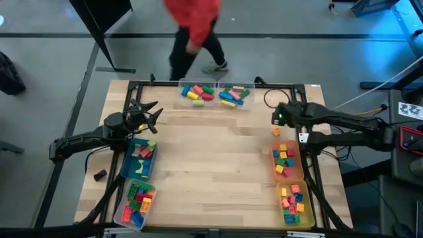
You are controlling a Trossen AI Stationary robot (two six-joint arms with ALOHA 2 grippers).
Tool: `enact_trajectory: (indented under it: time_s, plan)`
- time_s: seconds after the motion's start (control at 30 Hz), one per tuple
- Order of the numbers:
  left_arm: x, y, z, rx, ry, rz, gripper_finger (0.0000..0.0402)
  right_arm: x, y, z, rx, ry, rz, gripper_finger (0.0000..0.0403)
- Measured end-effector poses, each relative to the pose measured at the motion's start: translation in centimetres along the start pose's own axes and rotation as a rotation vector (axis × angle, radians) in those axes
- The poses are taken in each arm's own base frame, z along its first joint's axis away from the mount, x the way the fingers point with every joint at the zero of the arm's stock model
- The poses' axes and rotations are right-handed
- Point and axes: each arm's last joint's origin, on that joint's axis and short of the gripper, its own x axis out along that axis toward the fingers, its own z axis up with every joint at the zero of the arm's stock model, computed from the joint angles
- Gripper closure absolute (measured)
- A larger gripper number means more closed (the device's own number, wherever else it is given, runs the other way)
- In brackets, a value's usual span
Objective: Sort blocks by size
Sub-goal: Put the yellow game piece into the yellow bin
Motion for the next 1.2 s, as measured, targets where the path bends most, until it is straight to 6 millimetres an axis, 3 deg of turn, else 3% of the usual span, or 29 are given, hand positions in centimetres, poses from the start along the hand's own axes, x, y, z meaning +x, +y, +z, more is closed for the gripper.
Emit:
enact_trajectory:
  time_s: [0.23, 0.47, 0.8, 1.2]
  plan:
    - [0.0, 0.0, 0.0, 0.0, 0.0, 0.0, 0.0217, 2.7, 0.7, 3.0, -0.12, 0.066, -0.024, 0.0182]
    - [0.0, 0.0, 0.0, 0.0, 0.0, 0.0, 0.0217, 5.5, 0.6, 4.3, -0.143, 0.213, -0.091, 0.0182]
    - [0.0, 0.0, 0.0, 0.0, 0.0, 0.0, 0.0217, 7.9, 1.6, 4.7, -0.209, 0.251, -0.113, 0.0182]
    - [0.0, 0.0, 0.0, 0.0, 0.0, 0.0, 0.0217, 8.9, 1.8, 4.6, -0.246, 0.274, -0.154, 0.0182]
